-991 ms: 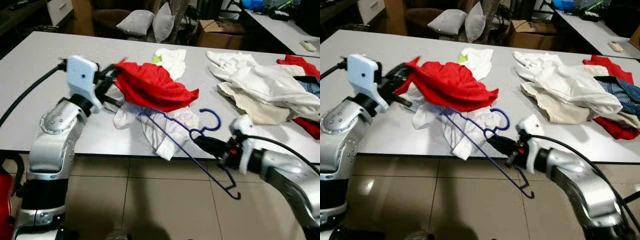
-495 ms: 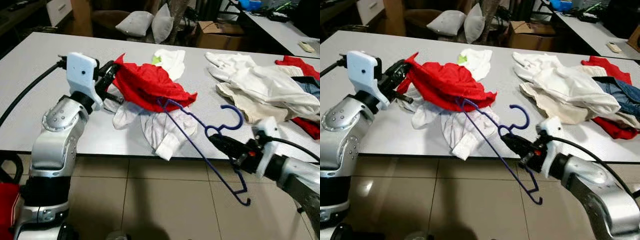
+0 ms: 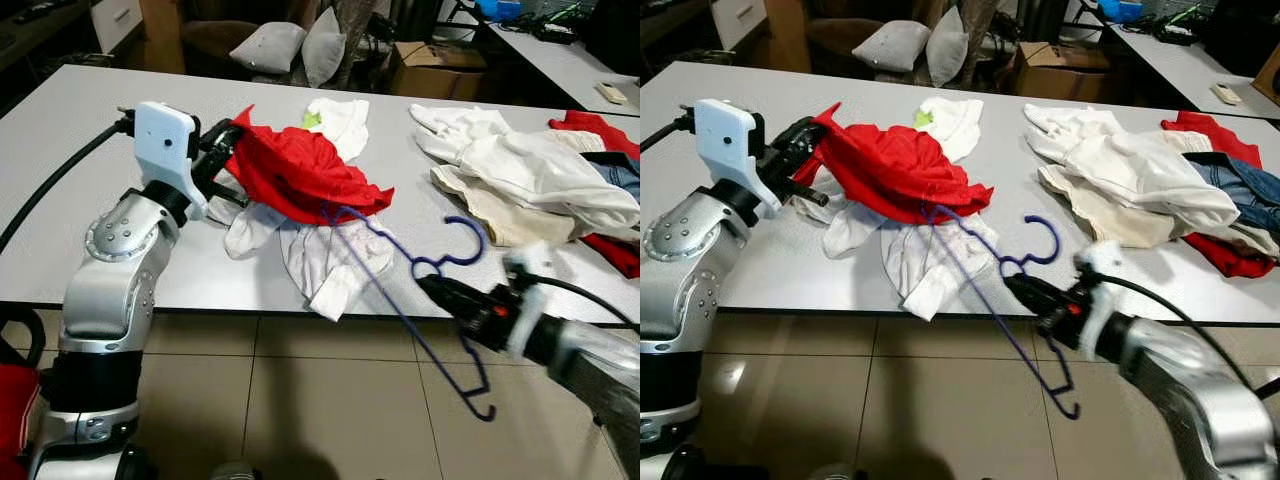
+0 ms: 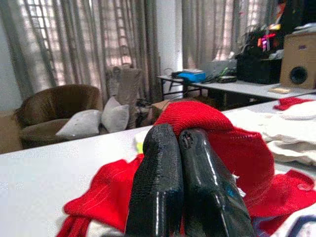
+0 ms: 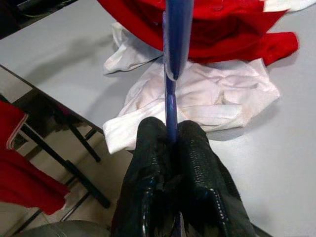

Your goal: Hang hanger

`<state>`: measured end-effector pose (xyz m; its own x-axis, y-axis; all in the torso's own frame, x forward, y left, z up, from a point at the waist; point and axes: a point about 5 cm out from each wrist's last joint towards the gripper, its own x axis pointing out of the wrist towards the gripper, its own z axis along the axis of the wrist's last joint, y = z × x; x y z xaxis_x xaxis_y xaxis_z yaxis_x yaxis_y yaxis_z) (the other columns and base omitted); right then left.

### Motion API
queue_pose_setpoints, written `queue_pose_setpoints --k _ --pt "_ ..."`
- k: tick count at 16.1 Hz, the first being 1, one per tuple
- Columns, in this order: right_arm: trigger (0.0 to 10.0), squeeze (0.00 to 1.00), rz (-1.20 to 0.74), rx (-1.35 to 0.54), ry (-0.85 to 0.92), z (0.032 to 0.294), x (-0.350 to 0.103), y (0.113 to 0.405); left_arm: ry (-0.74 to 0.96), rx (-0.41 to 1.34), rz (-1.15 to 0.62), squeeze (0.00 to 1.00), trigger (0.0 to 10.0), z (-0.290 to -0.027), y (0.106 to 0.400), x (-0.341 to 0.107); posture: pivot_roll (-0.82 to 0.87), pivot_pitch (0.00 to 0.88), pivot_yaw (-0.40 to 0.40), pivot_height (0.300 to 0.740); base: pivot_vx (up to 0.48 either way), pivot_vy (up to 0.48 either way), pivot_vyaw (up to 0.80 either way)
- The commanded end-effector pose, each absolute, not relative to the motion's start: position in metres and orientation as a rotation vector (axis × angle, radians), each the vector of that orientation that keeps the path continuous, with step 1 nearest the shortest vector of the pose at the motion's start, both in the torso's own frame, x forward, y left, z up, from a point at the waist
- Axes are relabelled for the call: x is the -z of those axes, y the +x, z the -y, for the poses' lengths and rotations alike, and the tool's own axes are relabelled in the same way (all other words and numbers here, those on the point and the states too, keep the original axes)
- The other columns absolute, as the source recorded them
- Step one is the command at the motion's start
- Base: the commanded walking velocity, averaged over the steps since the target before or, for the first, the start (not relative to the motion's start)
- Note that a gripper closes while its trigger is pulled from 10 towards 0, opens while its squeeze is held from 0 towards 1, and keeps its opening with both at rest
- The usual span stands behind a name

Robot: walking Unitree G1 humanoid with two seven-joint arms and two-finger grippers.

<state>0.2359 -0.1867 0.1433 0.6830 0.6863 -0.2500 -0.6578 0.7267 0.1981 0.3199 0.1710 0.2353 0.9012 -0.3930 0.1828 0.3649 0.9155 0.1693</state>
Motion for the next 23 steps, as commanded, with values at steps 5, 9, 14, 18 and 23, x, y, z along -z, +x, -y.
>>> queue_pose_setpoints --k 5,9,14,18,23 --pt "10.0 0.0 -0.286 -0.721 0.121 0.173 -0.139 0.266 0.14 0.446 0.238 0.0 0.0 -0.161 0.319 -0.244 0.02 0.0 -0.079 0.74 0.0 0.0 0.0" --pt "10.0 0.0 -0.295 -0.573 0.216 0.177 -0.132 0.294 0.148 0.463 0.219 0.0 0.0 -0.161 0.316 -0.24 0.03 0.0 -0.082 0.74 0.0 0.0 0.0" --pt "10.0 0.0 -0.388 -0.463 0.361 0.18 -0.119 0.317 0.158 0.454 0.219 0.0 0.0 -0.161 0.32 -0.241 0.03 0.0 -0.079 0.74 0.0 0.0 0.0" --pt "10.0 0.0 -0.238 -0.34 0.472 0.203 -0.148 0.342 0.165 0.447 0.206 0.0 0.0 -0.164 0.316 -0.238 0.03 0.0 -0.084 0.74 0.0 0.0 0.0" --pt "10.0 0.0 -0.034 -0.422 0.53 0.197 -0.187 0.348 0.184 0.509 0.109 0.0 0.0 -0.161 0.309 -0.221 0.03 0.0 -0.082 0.74 0.0 0.0 0.0"
